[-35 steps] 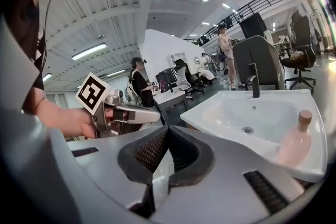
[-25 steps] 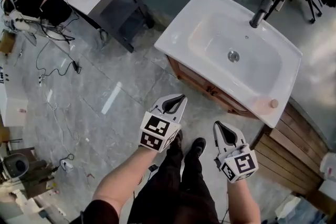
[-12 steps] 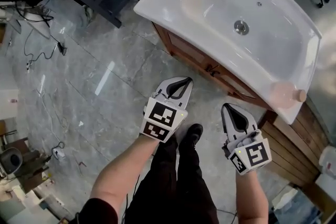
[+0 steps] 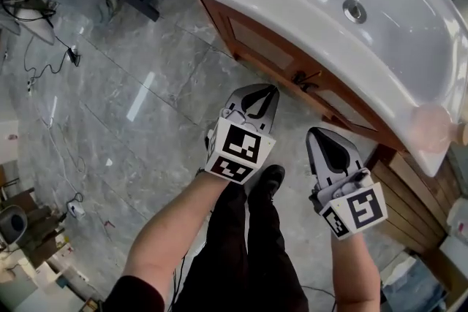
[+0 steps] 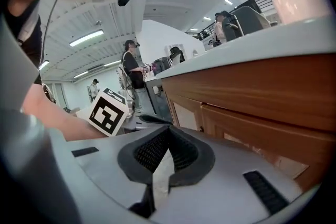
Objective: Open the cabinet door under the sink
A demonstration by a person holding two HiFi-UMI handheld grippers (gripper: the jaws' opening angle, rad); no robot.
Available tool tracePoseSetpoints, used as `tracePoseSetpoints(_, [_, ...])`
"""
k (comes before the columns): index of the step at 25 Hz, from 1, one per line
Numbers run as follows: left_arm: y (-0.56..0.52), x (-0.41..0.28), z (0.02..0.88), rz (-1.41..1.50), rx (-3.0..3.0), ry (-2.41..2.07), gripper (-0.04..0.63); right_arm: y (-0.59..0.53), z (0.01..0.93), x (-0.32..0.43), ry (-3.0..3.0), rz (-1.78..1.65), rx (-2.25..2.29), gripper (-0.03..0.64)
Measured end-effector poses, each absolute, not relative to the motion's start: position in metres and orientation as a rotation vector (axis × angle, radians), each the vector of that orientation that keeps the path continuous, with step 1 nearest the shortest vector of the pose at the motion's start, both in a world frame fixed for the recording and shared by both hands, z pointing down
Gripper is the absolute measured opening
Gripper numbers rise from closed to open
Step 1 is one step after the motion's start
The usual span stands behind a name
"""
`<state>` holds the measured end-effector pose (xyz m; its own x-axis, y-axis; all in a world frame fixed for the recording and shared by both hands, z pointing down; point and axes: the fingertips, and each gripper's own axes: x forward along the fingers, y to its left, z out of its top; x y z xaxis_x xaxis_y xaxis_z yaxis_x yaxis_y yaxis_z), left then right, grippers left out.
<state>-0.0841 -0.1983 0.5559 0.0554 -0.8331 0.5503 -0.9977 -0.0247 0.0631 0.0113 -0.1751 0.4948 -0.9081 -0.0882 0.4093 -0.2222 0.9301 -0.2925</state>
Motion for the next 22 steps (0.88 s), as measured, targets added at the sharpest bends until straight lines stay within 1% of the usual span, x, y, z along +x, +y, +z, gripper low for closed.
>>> tracePoseSetpoints(7, [-0.222,-0.075,0.598,0.482,1.944,-1.751,0.025,-0.182,0.515,0.009,-2.668,0.455,0.207,0.014])
tracePoseSetpoints(11, [-0.235,-0.063,0.616,0.494,1.973,-1.721,0.104,-0.188,0.524,0.013,-2.646,0.456,0.213,0.014])
tracePoseSetpoints(13, [-0.239,-0.061,0.625,0.491,1.974,-1.713,0.117,-0.188,0.529,0.014,-2.634,0.457,0.212,0.014])
tracePoseSetpoints(18, [-0.251,-0.064,0.642,0.451,1.934,-1.695,0.121,-0.184,0.545,0.019,-2.607,0.467,0.203,0.014])
tracePoseSetpoints(22, [-0.256,-0.057,0.653,0.473,1.928,-1.667,0.121,-0.182,0.552,0.021,-2.594,0.476,0.190,0.014])
